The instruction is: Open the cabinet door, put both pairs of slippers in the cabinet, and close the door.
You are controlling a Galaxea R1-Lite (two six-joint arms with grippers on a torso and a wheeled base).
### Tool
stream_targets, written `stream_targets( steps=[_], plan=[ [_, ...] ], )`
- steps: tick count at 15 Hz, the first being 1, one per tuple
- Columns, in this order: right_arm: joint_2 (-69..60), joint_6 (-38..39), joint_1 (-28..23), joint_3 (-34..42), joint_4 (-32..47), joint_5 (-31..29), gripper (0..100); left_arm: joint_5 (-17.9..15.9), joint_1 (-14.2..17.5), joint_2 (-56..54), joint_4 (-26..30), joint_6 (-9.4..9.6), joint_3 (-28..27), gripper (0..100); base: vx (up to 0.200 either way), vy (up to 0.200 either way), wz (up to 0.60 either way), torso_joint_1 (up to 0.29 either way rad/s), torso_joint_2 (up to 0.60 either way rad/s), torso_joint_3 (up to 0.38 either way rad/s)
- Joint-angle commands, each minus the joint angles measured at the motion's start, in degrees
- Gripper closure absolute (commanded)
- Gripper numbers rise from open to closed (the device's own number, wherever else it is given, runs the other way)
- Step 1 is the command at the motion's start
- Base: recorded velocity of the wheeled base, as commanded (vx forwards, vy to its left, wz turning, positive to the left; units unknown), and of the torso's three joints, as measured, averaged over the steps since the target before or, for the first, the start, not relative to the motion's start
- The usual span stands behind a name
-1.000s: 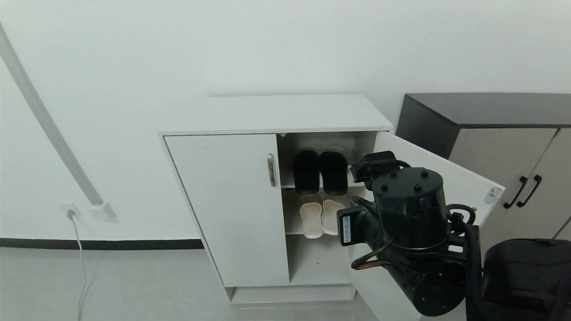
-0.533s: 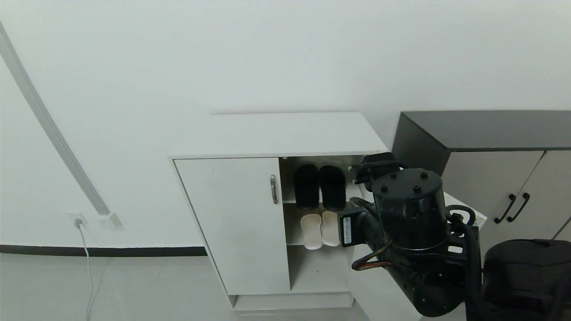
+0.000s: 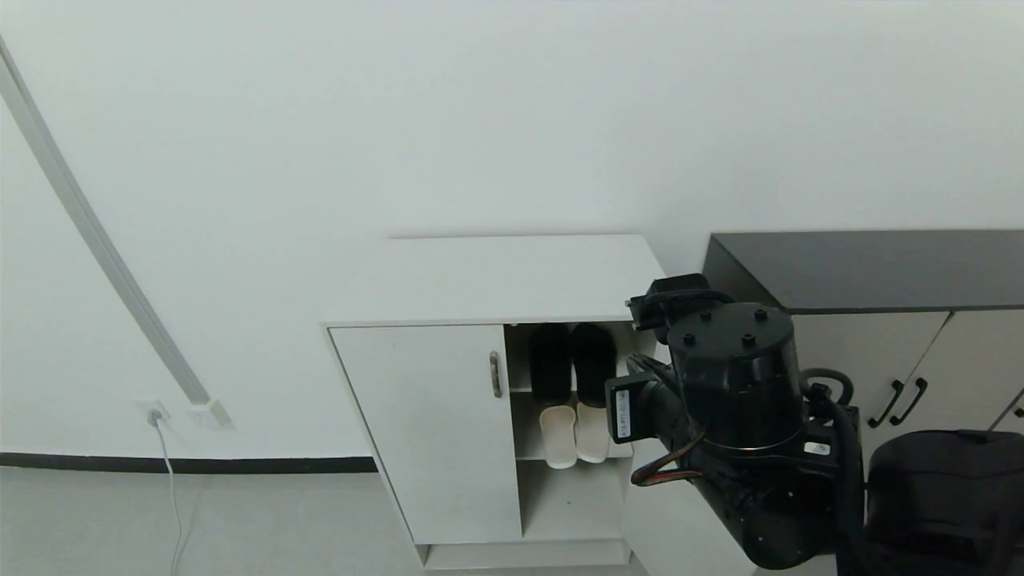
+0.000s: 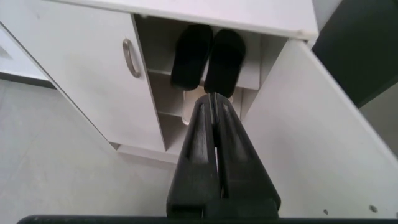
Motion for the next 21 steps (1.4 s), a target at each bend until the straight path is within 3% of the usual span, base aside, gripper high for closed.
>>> stream_targets(
  steps=[1,5,13,19,21],
  plan=[
    [0.01,0.01,0.03,0.05,-0.05,0.00,100,0.01,0.01,0.07,0.02,-0.02,0.00,100,0.000,0.000,0.00,0.276,-0.62,-0.339],
    [-0.08,0.01,-0.15,0.23,-0.05,0.09,100,0.01,0.01,0.07,0.02,-0.02,0.00,100,0.000,0.000,0.00,0.184,-0.42,-0.232],
    [0.18,-0.08,-0.41,0.31,0.13,0.35,100,0.01,0.01,0.07,0.02,0.07,0.00,100,0.000,0.000,0.00,0.004,-0.01,-0.005],
    [0.62,-0.69,-2.96,0.14,-0.05,0.62,100,0.01,0.01,0.07,0.02,0.07,0.00,100,0.000,0.000,-0.60,0.004,0.00,0.002],
    [0.97,-0.78,-4.81,0.14,-0.05,1.85,100,0.01,0.01,0.07,0.02,0.07,0.00,100,0.000,0.000,0.00,0.000,0.00,0.000]
  ],
)
